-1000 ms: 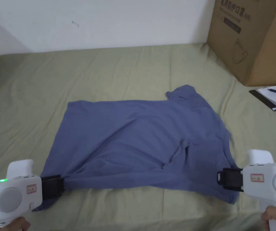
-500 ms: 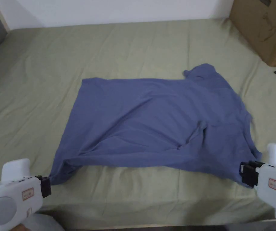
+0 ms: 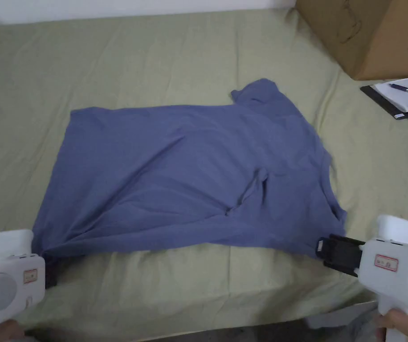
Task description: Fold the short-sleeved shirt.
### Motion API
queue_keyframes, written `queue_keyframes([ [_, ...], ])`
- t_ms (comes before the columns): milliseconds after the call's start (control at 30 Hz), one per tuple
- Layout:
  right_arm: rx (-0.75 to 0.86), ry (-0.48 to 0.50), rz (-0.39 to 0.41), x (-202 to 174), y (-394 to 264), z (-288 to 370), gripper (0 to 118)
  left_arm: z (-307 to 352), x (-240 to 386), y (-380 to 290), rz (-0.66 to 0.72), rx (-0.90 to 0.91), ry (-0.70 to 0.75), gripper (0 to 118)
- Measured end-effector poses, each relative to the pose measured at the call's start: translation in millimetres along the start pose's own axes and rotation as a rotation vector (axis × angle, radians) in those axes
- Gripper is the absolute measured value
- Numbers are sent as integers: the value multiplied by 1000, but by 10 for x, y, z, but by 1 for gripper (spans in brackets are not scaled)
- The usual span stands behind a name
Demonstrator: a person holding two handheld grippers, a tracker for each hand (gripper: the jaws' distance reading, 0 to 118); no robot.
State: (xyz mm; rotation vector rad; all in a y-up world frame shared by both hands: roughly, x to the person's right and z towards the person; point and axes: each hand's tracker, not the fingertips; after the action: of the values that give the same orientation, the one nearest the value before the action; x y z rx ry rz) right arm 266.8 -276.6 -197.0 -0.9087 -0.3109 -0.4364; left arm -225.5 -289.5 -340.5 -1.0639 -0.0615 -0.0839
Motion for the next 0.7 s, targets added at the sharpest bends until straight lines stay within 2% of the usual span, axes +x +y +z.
queue_keyframes([
  [33,-2,4,-6,5,0,-21,109,17,-4,31,-4,-4,-11,3],
  [133,8,18,-3,11,39,-118,110,69,-55,55,18,11,-20,3],
  [200,-26,14,26,34,81,-296,110,73,-82,66,34,1,-32,3],
  [233,-57,11,36,43,89,-401,102,72,-79,65,37,0,-37,3],
  [300,-129,3,6,55,103,-559,63,75,-99,65,36,-2,-36,3],
  [333,-110,-94,38,22,102,-565,60,83,-81,71,31,-3,-35,3],
  [367,-94,-28,53,3,115,-503,52,88,-63,76,26,-4,-31,3],
  [433,-78,-26,91,-17,142,-369,22,91,-70,86,17,-6,-23,3],
  [500,-67,-33,85,-7,171,-261,5,104,-54,102,13,-6,-19,3],
  [533,-55,-42,82,23,187,-225,5,122,-64,107,12,-5,-15,3],
  [600,-45,18,14,79,234,-137,5,157,-64,125,9,0,-15,3],
  [700,-17,29,25,37,330,-40,4,194,-89,182,5,8,-11,3],
])
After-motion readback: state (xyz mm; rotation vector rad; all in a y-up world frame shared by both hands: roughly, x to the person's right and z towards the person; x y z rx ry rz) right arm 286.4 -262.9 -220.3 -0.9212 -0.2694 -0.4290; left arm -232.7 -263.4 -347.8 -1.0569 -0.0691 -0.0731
